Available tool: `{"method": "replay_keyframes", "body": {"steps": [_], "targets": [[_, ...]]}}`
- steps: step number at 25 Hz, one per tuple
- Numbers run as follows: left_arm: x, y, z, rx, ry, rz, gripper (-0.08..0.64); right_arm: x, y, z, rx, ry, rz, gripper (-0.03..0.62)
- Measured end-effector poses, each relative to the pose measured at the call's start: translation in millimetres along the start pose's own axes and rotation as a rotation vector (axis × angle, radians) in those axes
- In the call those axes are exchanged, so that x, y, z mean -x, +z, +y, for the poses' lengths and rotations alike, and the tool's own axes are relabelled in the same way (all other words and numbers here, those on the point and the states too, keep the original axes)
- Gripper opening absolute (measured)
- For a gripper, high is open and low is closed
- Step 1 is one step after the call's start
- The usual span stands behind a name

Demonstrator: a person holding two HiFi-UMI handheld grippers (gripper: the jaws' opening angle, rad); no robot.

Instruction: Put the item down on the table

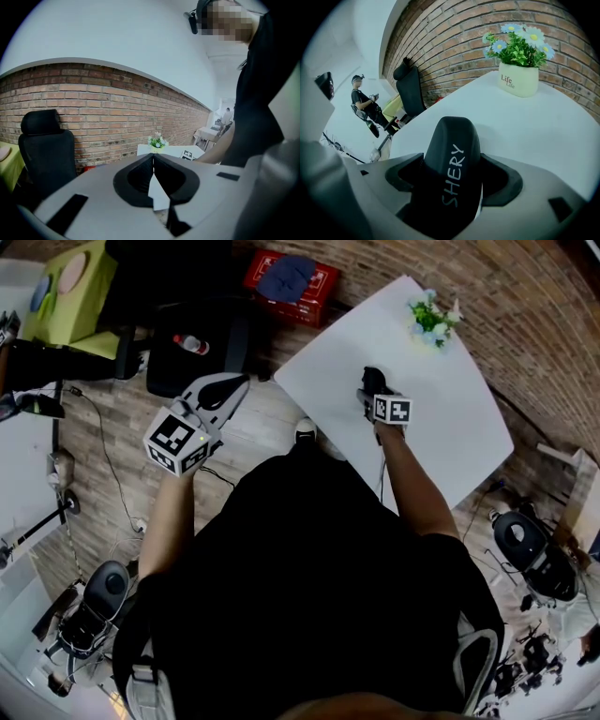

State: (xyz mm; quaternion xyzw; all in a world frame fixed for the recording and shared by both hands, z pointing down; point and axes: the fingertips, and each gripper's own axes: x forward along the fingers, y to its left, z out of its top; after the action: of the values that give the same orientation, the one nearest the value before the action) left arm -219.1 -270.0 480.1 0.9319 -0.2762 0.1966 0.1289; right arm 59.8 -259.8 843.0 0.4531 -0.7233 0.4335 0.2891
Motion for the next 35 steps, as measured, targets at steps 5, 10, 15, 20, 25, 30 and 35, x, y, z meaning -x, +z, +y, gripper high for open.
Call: {"method": "replay_keyframes", "body": {"steps": [5,10,15,20,25,30,35], "targets": [[5,-4,2,0.007,0.006,-0.001,0.011,-4,0,1,0.006,-0.01,0.005,0.382],[11,-7,2,0.008,0.01,0.002,0.011,-7,7,1,0.007,-0.021,-0.014,0.382],[12,-7,1,0.01,0.009,-0.002,0.011,-8,7,-1,0.005,-0.031,-0.015,0.382],[14,-10,0,0.01,0.005,-0.002,0.011,-9,5,1,0.012,-0.04,-0.01,0.382],[14,-6,-3,0.001,0.001,-0.008,0.011,-5,6,-1,0.008,-0.049,-0.023,0.383],[19,-6,-4,-0.002,0.004,-0.013,0.011,-5,6,0,0.005,-0.051,-0.041,0.383],[25,-8,-7,-0.007,0.005,-0.018,0.011,-3,6,1,-0.016,-0.054,-0.066,0.383]]}}
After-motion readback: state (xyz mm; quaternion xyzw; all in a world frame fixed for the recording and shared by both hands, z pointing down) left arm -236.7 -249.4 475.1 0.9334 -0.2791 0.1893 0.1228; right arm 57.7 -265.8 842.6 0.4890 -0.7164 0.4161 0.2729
